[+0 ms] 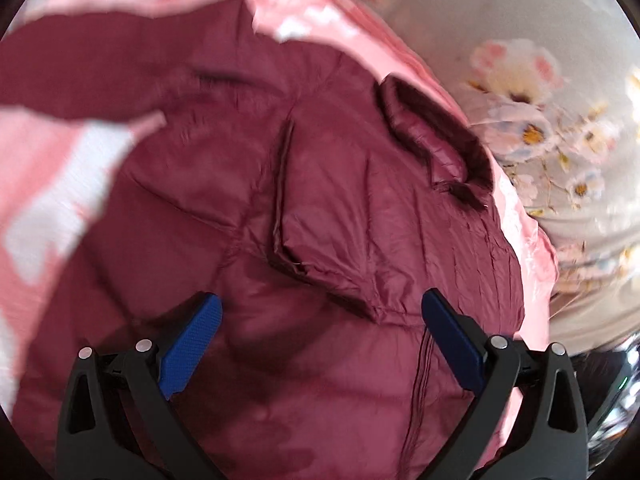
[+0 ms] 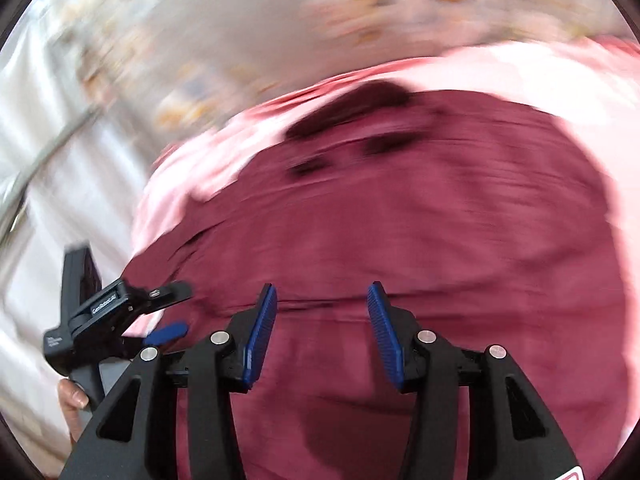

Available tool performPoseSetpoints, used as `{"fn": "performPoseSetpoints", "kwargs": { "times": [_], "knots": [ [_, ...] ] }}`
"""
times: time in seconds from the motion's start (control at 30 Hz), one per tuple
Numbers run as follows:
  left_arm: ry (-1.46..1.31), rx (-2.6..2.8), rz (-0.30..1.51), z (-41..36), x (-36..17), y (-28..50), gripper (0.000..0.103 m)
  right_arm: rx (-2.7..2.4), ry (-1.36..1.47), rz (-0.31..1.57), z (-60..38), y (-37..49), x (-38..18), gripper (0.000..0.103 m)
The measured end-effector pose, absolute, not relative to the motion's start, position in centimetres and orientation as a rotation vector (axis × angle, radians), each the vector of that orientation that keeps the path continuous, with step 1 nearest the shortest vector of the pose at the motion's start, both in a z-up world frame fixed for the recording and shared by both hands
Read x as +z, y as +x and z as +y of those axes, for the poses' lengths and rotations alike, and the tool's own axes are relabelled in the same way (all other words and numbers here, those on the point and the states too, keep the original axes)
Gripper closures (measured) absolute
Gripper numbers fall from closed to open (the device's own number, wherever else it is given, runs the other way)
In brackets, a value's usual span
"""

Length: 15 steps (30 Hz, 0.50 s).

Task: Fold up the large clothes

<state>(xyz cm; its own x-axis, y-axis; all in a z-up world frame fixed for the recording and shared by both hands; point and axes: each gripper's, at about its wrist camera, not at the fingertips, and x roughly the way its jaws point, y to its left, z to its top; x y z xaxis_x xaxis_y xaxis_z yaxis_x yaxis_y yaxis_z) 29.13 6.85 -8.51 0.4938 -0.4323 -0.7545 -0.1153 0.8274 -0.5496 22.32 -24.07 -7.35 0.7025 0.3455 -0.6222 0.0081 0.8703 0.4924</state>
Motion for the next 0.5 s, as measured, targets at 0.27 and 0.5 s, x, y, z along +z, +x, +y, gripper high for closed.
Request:
{"fn": "performPoseSetpoints", "kwargs": {
  "times": [0.27,0.5],
  "knots": [
    [-0.604,-0.198,1.027,6.2,-7.7,31.6,0.062,-0.066,0.783,0.732,-36.6,21.3,-11.0,0.056],
    [-0.473,-0.134,0.962,7.3,-6.1,32.4,0.100,-0.098,0.879,0.730,-39.1,25.4,-12.6,0.100]
  ]
}}
